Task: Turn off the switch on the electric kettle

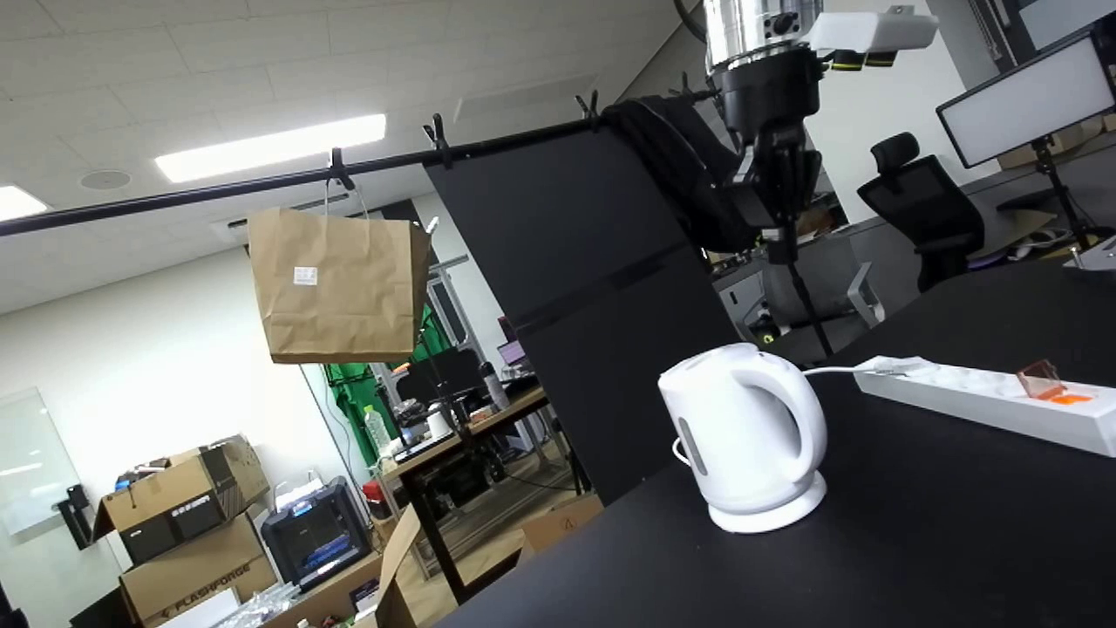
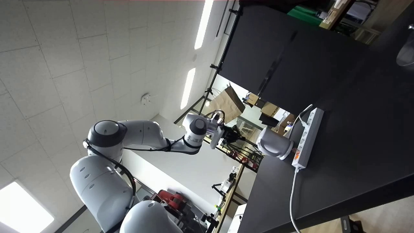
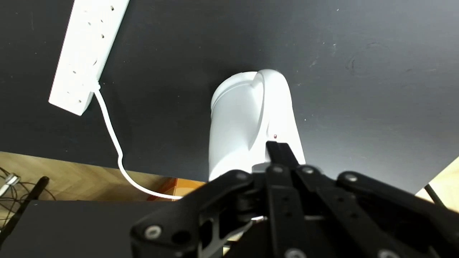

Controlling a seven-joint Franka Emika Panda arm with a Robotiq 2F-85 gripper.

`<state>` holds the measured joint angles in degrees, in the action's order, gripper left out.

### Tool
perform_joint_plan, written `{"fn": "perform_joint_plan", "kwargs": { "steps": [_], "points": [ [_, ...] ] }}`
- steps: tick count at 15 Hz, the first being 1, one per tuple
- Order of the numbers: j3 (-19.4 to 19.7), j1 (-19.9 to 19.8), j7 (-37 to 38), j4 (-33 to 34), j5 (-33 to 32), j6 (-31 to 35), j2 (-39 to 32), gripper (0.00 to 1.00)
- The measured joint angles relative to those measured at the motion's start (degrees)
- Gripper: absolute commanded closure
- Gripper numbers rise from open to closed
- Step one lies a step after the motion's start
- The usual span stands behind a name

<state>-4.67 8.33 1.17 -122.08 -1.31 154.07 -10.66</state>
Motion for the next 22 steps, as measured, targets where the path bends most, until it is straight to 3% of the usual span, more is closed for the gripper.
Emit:
{"fn": "perform_joint_plan", "kwargs": {
  "steps": [1, 2, 4, 14, 22],
  "points": [
    [0.0, 0.0, 0.0, 0.2, 0.0, -0.8, 0.1, 1.00],
    [0.0, -0.1, 0.0, 0.3, 0.0, -1.4, 0.1, 0.74],
    [0.0, -0.1, 0.0, 0.6, 0.0, -2.5, 0.1, 0.69],
    [0.0, -0.1, 0.0, 1.4, 0.0, -5.6, 0.2, 0.02],
    [0.0, -0.1, 0.0, 1.6, -0.1, -6.7, 0.2, 0.00]
  ]
}}
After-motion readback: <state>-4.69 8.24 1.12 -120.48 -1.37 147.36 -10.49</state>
